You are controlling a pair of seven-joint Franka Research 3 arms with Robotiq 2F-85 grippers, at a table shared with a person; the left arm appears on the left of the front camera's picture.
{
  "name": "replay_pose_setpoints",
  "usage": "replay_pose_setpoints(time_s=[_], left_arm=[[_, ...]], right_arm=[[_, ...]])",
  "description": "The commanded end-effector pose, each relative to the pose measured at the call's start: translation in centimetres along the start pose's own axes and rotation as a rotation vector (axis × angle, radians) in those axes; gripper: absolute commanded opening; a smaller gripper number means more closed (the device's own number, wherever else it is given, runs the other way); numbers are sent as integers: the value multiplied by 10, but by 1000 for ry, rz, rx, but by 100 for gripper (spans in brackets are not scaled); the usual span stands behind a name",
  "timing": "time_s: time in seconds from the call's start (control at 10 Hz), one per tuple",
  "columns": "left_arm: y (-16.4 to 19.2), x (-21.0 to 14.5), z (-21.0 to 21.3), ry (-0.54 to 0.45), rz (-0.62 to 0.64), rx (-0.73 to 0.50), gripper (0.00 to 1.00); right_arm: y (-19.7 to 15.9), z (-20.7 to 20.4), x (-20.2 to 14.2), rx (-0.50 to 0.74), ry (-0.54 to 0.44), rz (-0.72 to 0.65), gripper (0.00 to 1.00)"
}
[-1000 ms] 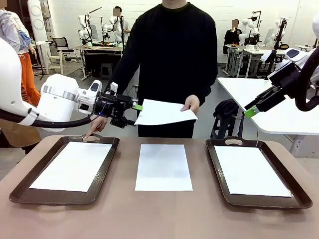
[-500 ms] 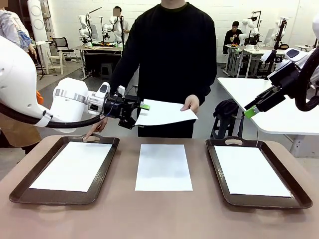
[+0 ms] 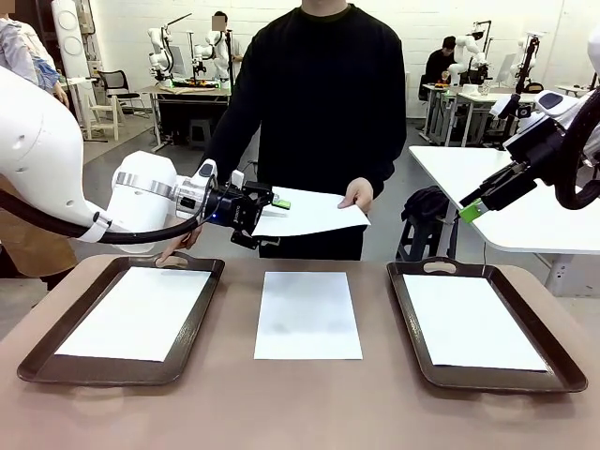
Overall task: Sort the A4 documents.
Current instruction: Receive the A4 Paper.
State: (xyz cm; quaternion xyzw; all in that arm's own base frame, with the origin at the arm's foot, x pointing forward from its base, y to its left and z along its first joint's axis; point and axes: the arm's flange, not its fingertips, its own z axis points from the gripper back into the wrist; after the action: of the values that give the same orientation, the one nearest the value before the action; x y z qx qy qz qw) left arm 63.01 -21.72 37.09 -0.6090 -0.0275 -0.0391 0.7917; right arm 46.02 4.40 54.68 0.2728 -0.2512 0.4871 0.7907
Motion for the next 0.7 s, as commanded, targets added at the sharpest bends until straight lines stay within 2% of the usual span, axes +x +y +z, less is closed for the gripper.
replay_pose_setpoints(time_s=[0.0,0.3,0.4,0.5,0.6], left_arm=[[-6,4,3,-24,30,-3,100],[-3,4,12,-88,69,-68,97],[-1,4,14,-114,67,-93,84],[0,3,14,-118,92,-126,78],[2,2,15,-122,106,-149,64]], right_arm=[[0,0,0,4,0,2,100],[0,0,0,4,0,2,100],[0,0,0,4,0,2,100],[0,0,0,4,0,2,100],[0,0,0,4,0,2,100]])
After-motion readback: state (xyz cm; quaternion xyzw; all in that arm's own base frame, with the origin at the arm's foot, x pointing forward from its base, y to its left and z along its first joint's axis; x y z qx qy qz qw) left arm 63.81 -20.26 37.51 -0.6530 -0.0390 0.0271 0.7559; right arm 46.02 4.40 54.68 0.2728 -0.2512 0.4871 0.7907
